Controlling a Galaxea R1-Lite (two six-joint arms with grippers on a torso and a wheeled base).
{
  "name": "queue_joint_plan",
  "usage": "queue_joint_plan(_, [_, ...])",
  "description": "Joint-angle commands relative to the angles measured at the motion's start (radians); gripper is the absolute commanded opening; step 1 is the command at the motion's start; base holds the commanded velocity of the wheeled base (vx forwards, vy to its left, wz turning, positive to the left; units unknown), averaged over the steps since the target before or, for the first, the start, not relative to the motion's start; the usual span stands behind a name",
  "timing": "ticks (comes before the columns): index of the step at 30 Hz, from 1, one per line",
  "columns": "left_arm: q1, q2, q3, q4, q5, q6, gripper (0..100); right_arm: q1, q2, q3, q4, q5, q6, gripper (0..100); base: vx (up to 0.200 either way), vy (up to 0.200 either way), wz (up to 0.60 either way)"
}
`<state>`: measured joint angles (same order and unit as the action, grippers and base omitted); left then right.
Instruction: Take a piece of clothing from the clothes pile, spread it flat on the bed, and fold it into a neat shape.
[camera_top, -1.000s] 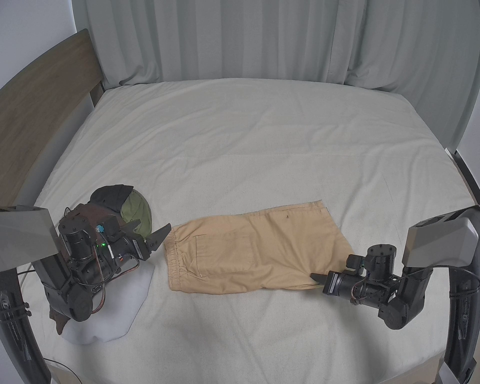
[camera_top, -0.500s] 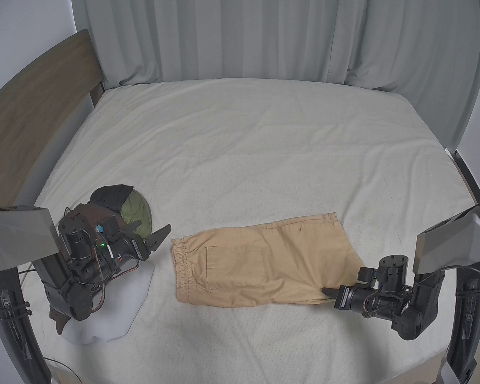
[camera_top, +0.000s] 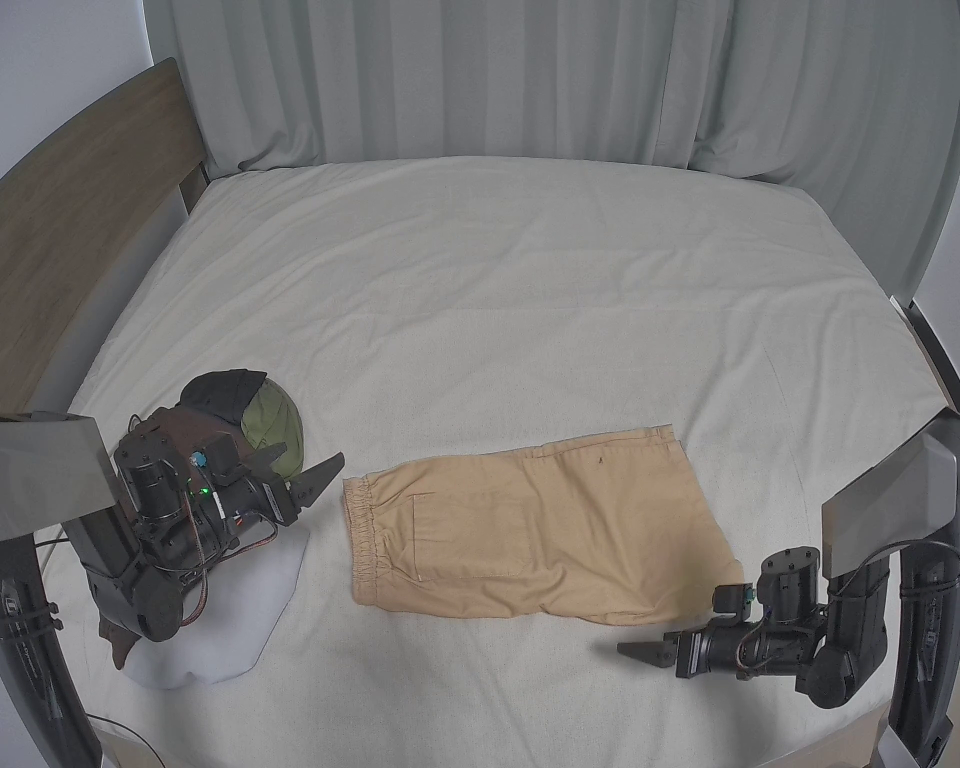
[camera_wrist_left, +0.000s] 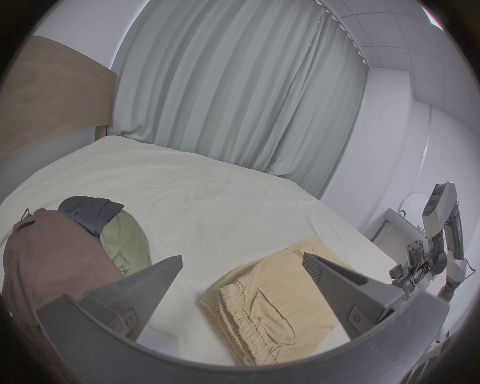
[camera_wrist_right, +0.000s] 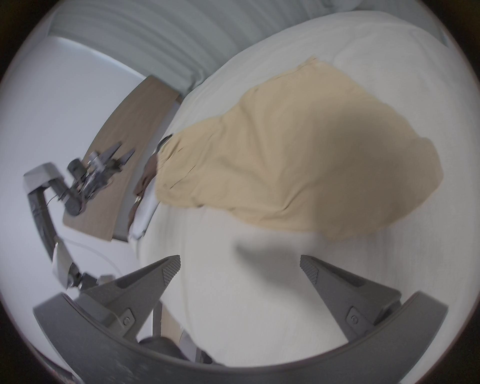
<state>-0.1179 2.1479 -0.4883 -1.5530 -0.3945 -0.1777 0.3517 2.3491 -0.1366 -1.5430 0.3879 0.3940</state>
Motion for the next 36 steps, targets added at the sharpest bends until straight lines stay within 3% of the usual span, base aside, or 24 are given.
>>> queue_joint_plan(1, [0.0, -0.003, 0.01, -0.002, -0.043, 0.001, 100, 0.026, -0.048, 0.077, -0.002, 0.075, -0.053, 100, 0.0, 0.0, 0.0])
queue_joint_plan(5, [0.001, 0.001, 0.004, -0.002, -0.049, -0.003, 100, 0.027, -0.133, 0.084, -0.002, 0.151, -0.067, 100, 0.0, 0.0, 0.0])
queue_joint_plan(12, [-0.003, 0.003, 0.011, -0.002, -0.058, -0.005, 100, 0.035, -0.295, 0.066, -0.002, 0.206, -0.057, 100, 0.0, 0.0, 0.0])
queue_joint_plan(21, [-0.005, 0.004, 0.025, -0.002, -0.084, -0.062, 100, 0.02, -0.436, 0.034, 0.0, 0.207, -0.057, 100, 0.0, 0.0, 0.0])
queue_joint_plan(36, [-0.008, 0.113, 0.034, -0.002, -0.104, -0.095, 100, -0.019, -0.433, 0.022, 0.0, 0.207, -0.06, 100, 0.0, 0.0, 0.0])
